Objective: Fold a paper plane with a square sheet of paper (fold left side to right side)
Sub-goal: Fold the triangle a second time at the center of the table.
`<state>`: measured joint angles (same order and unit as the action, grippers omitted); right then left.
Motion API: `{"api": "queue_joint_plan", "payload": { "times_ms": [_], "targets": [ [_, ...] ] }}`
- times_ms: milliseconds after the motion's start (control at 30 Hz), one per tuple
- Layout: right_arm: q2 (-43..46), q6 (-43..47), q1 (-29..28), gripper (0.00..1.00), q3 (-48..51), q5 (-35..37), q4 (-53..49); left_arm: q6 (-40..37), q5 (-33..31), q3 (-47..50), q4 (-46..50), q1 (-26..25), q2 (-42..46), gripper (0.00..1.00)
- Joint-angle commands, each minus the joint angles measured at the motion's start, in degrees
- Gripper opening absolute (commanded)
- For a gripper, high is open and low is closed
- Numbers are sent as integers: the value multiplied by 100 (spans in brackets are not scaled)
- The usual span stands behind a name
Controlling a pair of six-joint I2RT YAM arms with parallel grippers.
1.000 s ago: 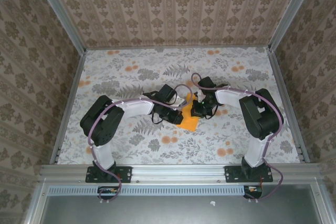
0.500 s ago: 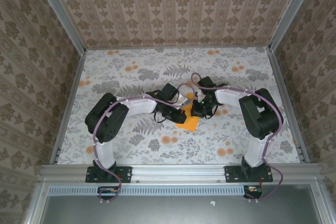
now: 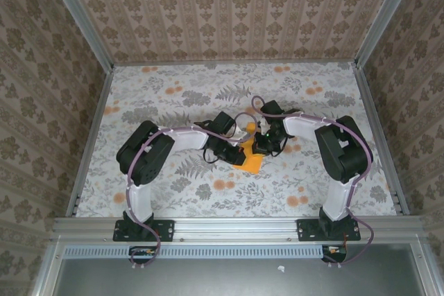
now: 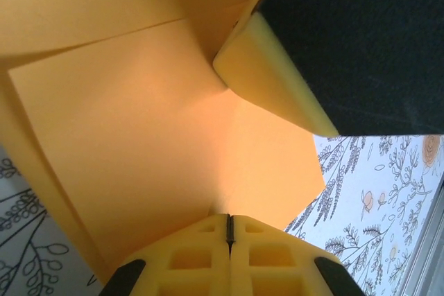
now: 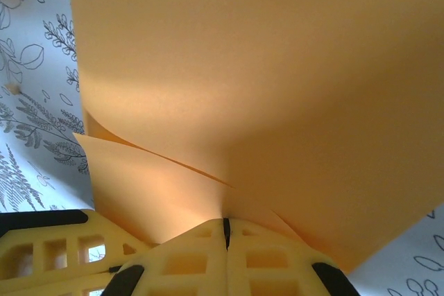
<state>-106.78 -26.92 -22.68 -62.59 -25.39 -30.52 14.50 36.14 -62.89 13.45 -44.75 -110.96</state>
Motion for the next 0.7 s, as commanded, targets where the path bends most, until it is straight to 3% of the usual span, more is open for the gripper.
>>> {"api": "queue_joint_plan", "payload": {
  "times_ms": [0,667],
  "targets": [
    [-288,120,16,0,36,612,-567,-45,116,201,-32,126,85,2],
    [-360,231,24,0,-106,869,-813,-17,165,999,-203,518,450,0]
  ]
}}
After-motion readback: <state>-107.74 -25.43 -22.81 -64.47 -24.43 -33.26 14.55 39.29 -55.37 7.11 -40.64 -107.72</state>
